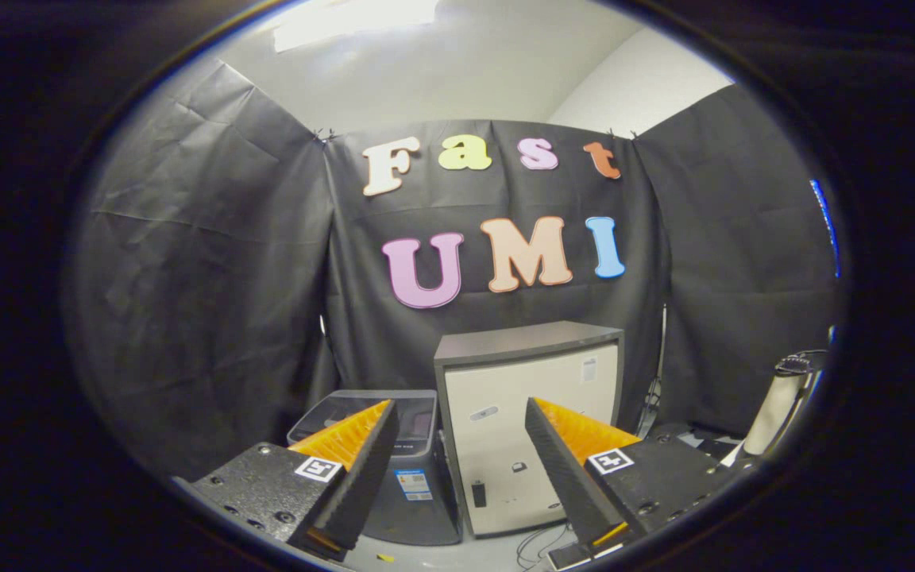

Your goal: Put the clothes into the washing machine and then close the washing machine lid.

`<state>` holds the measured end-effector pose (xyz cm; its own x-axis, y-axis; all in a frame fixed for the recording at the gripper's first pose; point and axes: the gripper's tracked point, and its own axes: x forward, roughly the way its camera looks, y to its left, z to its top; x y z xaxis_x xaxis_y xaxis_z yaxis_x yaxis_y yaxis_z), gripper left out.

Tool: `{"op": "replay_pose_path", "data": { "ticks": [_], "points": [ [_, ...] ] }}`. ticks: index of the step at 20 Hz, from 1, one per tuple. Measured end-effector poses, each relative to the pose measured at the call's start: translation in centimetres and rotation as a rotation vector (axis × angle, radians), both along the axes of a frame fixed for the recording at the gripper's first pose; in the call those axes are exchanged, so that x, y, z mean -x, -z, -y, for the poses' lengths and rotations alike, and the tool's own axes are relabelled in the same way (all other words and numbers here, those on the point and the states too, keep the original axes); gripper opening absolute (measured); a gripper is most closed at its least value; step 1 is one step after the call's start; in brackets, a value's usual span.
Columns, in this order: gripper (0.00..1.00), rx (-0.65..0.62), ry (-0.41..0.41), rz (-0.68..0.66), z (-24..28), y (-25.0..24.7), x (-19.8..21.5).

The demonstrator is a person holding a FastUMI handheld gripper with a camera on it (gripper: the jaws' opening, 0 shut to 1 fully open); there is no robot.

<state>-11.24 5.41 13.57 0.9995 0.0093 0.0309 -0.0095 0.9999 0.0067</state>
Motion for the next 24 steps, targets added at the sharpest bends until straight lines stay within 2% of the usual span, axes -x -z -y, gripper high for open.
{"op": "replay_pose_path", "data": {
  "ticks": [5,12,18,21,24],
  "points": [
    [0.97,0.006,0.006,-0.005,0.0,1.3,-1.1],
    [0.97,-0.06,-0.011,-0.004,-1.2,4.5,-4.2],
    [0.97,-0.133,-0.132,0.019,-4.9,5.2,-8.8],
    [0.97,-0.086,-0.131,0.082,-3.7,4.1,-10.9],
    [0.97,-0.05,-0.082,0.05,-0.7,5.1,-13.0]
  ]
}}
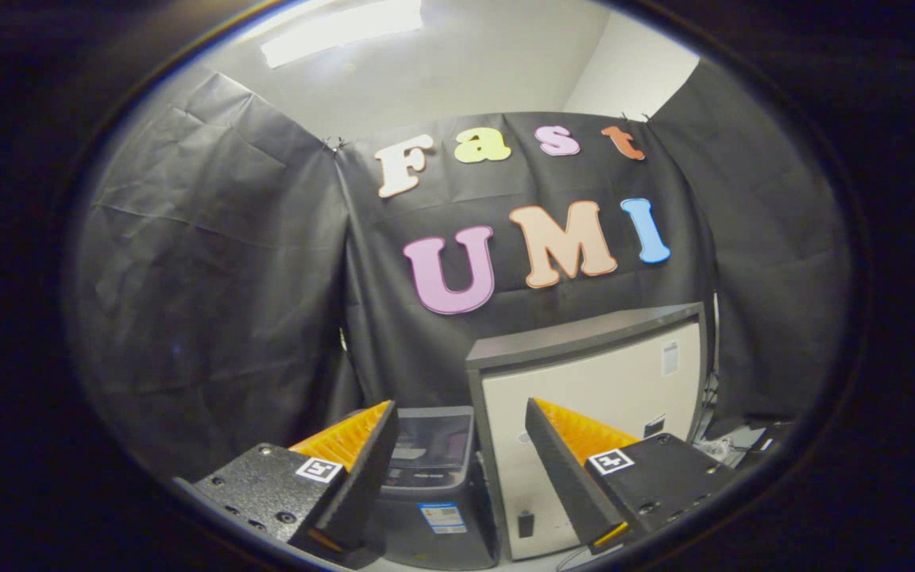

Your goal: Put the clothes into the washing machine and then close the washing machine lid.

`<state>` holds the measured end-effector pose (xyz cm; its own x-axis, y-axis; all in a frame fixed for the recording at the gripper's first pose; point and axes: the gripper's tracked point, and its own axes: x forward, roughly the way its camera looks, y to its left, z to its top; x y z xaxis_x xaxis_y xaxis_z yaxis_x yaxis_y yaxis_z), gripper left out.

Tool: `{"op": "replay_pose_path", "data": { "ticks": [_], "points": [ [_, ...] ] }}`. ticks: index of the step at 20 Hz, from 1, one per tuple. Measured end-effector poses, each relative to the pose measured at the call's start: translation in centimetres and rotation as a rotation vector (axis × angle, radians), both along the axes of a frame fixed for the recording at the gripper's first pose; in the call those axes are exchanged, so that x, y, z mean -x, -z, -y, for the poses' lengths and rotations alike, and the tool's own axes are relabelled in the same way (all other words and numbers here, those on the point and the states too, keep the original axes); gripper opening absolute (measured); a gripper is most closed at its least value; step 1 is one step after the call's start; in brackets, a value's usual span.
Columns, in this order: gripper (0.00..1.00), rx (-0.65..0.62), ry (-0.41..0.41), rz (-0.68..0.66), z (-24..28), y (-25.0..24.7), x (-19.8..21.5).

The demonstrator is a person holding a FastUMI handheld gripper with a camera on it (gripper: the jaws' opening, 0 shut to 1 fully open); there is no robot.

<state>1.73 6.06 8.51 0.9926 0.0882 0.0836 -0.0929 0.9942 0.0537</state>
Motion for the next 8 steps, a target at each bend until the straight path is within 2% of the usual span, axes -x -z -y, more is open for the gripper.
{"op": "replay_pose_path", "data": {
  "ticks": [5,8],
  "points": [
    [0.97,-0.004,0.032,-0.013,2.3,0.5,-1.4],
    [0.97,-0.019,0.008,-0.014,1.5,0.5,-2.5]
  ]
}}
